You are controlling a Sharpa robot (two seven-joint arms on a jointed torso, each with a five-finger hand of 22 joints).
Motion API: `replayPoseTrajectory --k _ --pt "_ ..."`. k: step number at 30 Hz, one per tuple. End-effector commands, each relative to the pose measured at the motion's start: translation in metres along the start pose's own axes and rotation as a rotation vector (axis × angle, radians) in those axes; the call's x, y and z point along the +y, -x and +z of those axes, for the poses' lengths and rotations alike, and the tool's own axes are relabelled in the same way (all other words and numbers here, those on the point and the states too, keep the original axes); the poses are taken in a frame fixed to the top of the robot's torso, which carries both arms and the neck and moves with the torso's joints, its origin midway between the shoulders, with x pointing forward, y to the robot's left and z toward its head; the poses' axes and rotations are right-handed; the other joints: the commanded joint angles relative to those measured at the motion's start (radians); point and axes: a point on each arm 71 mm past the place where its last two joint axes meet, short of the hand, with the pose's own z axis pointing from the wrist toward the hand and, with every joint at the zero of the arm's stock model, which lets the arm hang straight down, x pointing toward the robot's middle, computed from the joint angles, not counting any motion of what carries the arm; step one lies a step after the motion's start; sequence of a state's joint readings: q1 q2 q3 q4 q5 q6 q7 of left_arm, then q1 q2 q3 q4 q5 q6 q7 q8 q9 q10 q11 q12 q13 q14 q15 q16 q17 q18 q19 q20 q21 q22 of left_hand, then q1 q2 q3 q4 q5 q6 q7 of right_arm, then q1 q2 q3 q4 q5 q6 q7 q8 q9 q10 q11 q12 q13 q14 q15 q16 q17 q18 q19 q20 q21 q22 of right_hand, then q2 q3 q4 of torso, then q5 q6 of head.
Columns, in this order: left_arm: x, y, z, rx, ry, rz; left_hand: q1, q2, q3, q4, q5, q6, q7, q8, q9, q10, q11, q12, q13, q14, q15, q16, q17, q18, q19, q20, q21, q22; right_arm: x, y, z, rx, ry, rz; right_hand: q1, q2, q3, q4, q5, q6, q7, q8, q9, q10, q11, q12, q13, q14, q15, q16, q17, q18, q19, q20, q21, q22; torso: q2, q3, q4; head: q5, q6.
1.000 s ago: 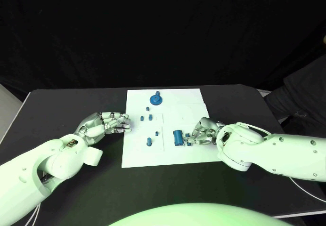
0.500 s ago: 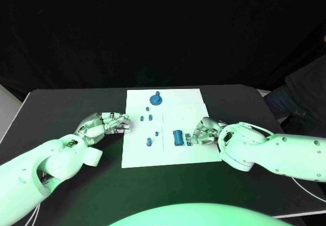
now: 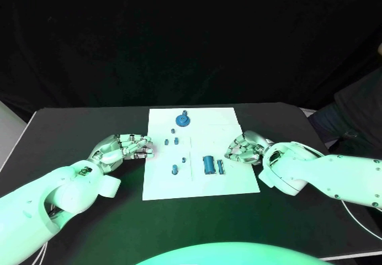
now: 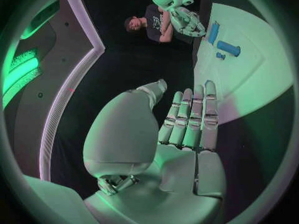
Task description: Assemble the parts on the task board
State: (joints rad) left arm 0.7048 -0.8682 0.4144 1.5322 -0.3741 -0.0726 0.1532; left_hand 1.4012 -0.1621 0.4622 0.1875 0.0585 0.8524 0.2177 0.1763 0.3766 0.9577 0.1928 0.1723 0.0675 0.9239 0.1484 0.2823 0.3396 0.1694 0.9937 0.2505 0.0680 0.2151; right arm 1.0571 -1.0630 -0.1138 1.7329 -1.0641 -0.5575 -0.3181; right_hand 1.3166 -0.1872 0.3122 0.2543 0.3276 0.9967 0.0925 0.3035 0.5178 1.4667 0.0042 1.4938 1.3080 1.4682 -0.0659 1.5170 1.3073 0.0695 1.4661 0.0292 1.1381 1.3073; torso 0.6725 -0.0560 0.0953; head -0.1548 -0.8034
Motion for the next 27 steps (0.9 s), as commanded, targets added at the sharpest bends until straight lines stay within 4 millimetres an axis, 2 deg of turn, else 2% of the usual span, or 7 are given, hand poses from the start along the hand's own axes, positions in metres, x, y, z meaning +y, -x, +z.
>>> replayPoseTrajectory --k 1,8,13,18,20,25,27 --pt "-0.003 0.002 0.001 -0.019 -0.061 -0.002 0.009 0.01 0.003 0.002 -0.003 -0.005 0.022 0.009 -0.001 0.0 -0.004 0.01 0.002 -0.004 -0.002 -0.001 0.002 0.013 0.009 -0.001 -0.002 -0.004 0.005 0.014 0.008 -0.086 0.146 0.256 0.015 -0.002 0.019 -0.01 -0.006 -0.014 0.005 -0.008 -0.002 0.042 0.012 -0.033 0.211 0.074 0.009 -0.015 0.157 0.014 0.036 0.012 -0.057 0.094 -0.002 -0.0008 0.0004 0.001 0.01" --pt "-0.005 0.008 0.0 -0.062 -0.1 -0.01 0.022 0.015 0.009 -0.003 -0.003 0.016 0.007 0.029 -0.002 0.02 -0.016 0.026 0.003 0.009 -0.01 0.004 0.007 0.014 0.019 -0.006 0.001 -0.011 0.002 0.028 0.022 -0.118 0.182 0.376 0.033 -0.013 0.083 -0.051 -0.017 -0.059 0.025 -0.014 -0.004 -0.086 0.029 -0.248 0.092 0.011 0.023 -0.173 -0.03 0.068 -0.029 0.025 -0.444 -0.079 -0.004 -0.0011 -0.0007 0.005 0.021" --pt "-0.006 0.008 0.001 -0.074 -0.116 -0.014 0.024 0.017 0.011 -0.004 -0.003 0.021 0.002 0.033 -0.002 0.026 -0.02 0.029 0.003 0.011 -0.012 0.004 0.007 0.014 0.022 -0.008 0.001 -0.013 0.013 0.024 0.027 -0.1 0.243 0.268 0.044 -0.04 0.117 -0.105 -0.171 -0.018 0.01 0.018 0.007 -0.056 0.016 -0.204 0.104 0.043 0.013 -0.13 0.033 0.056 0.009 0.018 -0.382 -0.075 -0.009 -0.001 -0.0013 0.008 0.02" --pt "-0.006 0.007 0.004 -0.093 -0.135 -0.019 0.025 0.018 0.014 -0.003 -0.003 0.027 -0.003 0.038 -0.003 0.033 -0.023 0.031 0.002 0.005 -0.013 -0.004 0.005 0.013 0.02 -0.008 -0.001 -0.017 0.025 0.017 0.031 -0.116 0.305 0.249 0.033 -0.039 0.119 -0.104 -0.188 -0.032 0.012 0.022 0.008 -0.088 0.017 -0.252 0.074 0.034 0.013 -0.156 0.004 0.061 0.006 0.016 -0.428 -0.099 -0.012 -0.0031 -0.0029 0.011 0.023" --pt "-0.006 0.007 0.005 -0.111 -0.142 -0.019 0.025 0.018 0.015 -0.003 -0.003 0.029 -0.006 0.04 -0.003 0.036 -0.024 0.03 0.001 0.001 -0.012 -0.009 0.004 0.013 0.019 -0.008 -0.002 -0.019 0.028 0.016 0.034 -0.131 0.321 0.275 0.026 -0.03 0.144 -0.1 -0.169 -0.073 0.029 0.024 0.011 -0.241 0.032 -0.497 -0.082 -0.043 0.028 -0.317 -0.155 0.099 -0.069 0.03 -0.744 -0.25 -0.013 -0.0037 -0.0039 0.014 0.026" --pt "-0.007 0.015 0.005 -0.17 -0.155 -0.014 0.022 0.016 0.028 0.005 -0.003 0.017 -0.017 0.032 -0.016 0.06 -0.027 0.01 -0.002 -0.023 -0.007 -0.052 -0.009 0.011 -0.003 -0.001 -0.006 -0.039 0.033 0.015 0.046 -0.175 0.338 0.376 0.021 -0.031 0.19 -0.105 -0.144 -0.127 0.051 0.029 0.014 -0.44 0.057 -0.814 -0.327 -0.22 0.052 -0.685 -0.466 0.111 -0.143 0.053 -0.924 -0.381 -0.018 -0.0018 -0.0049 0.028 0.04" --pt "-0.009 0.02 0.006 -0.197 -0.162 -0.009 0.021 0.014 0.034 0.008 -0.003 0.013 -0.022 0.027 -0.022 0.069 -0.025 -0.005 -0.003 -0.031 -0.003 -0.071 -0.016 0.01 -0.021 0.005 -0.007 -0.052 0.034 0.016 0.052 -0.19 0.339 0.414 0.021 -0.031 0.208 -0.108 -0.142 -0.142 0.061 0.024 0.006 -0.461 0.066 -0.86 -0.379 -0.256 0.059 -0.753 -0.499 0.108 -0.169 0.063 -0.962 -0.419 -0.019 0.0006 -0.0038 0.031 0.046"
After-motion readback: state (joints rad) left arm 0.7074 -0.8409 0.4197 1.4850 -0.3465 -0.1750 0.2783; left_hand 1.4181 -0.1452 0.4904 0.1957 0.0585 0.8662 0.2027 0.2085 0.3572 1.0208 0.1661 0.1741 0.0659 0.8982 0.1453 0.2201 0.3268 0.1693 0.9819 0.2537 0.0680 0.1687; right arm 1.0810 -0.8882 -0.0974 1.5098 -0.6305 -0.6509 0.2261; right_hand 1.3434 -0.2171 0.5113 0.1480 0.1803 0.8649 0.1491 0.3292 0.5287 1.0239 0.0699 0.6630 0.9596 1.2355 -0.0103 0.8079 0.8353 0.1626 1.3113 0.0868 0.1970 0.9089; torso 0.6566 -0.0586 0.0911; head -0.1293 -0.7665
